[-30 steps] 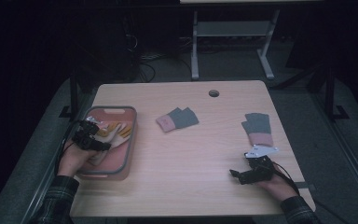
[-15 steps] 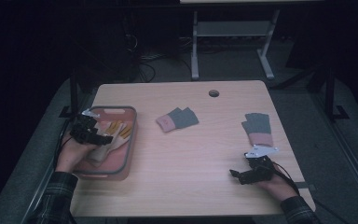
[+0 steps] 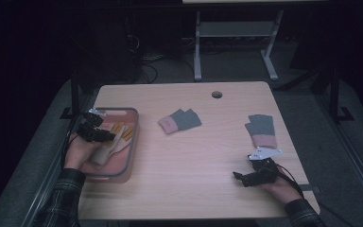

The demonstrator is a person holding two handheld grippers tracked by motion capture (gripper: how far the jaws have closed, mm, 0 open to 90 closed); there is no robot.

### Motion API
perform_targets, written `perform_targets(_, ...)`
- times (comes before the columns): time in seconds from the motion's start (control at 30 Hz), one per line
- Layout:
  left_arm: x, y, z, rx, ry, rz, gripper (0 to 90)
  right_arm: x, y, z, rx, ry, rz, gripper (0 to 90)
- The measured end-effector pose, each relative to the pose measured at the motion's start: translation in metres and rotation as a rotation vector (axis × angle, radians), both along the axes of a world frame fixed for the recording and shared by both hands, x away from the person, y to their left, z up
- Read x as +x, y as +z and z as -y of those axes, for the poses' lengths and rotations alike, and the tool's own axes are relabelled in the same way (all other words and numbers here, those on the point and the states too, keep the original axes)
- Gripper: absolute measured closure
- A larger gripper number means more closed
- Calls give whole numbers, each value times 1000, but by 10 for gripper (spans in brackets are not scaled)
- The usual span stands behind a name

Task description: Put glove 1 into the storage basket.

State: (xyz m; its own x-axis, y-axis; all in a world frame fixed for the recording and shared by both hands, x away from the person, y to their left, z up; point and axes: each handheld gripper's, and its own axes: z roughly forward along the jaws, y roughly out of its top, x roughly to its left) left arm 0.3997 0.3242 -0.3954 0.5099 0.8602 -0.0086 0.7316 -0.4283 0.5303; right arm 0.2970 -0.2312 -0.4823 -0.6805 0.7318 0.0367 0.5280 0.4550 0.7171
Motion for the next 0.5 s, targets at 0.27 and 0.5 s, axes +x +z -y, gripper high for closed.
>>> perform_targets(0.27, -6, 9, -5, -54, -44, 30, 898, 0, 0, 0, 0, 0, 0, 88)
perform_targets(0.5, 6, 0, -1, -67, -11, 33, 633, 0, 0, 0, 0, 0, 0, 87)
